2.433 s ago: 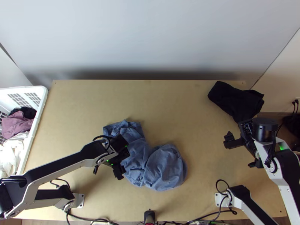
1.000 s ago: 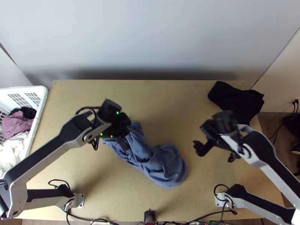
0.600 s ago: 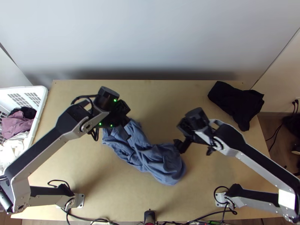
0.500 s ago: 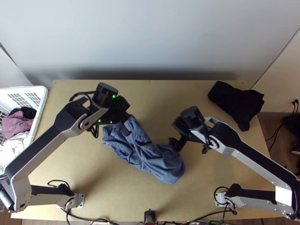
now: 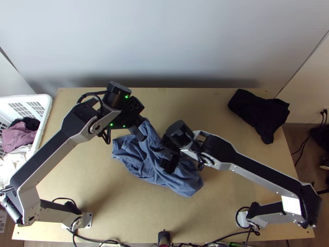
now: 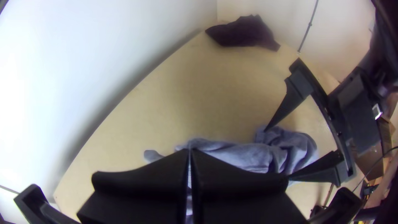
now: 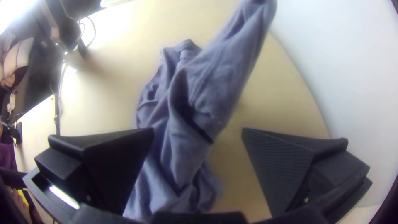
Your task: Fold the t-shirt
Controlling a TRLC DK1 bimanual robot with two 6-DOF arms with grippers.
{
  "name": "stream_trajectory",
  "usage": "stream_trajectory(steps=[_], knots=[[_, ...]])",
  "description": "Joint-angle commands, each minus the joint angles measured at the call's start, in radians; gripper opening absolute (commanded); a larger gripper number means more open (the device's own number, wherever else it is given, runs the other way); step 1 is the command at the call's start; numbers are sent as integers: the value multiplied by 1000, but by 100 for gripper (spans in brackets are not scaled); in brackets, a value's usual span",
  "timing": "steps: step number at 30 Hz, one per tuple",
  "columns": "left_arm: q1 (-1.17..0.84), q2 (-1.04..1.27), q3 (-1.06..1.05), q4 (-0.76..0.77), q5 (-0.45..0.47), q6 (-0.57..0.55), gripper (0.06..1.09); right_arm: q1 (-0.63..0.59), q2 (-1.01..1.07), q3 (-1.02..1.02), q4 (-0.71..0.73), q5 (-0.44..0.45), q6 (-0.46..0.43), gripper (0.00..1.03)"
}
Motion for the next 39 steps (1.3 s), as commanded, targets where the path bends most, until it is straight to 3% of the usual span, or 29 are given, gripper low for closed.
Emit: stream_trajectory(steps=[1,3,5,10,12,21,30,39], knots=[[1,3,20,-11,-2,-3,9,47,85,57,0,-5,3,97],[1,3,27,-16,-2,-4,9,45,105,49,1,-11,1,86],[1,0,30,-17,-2,-4,9,39,121,38,3,-69,-11,63],[4,-11,40,-23,-4,-4,9,1,129,-6,33,-89,-34,13],[5,-16,40,-23,-4,-4,9,-21,126,-12,33,-100,-39,4],[22,-48,45,-25,-10,-1,9,-173,25,15,26,-86,-50,3],[44,-82,97,-25,-38,13,9,-331,-109,166,23,41,-142,3],[-25,-122,212,38,-232,157,9,-326,-253,190,66,247,-287,3]])
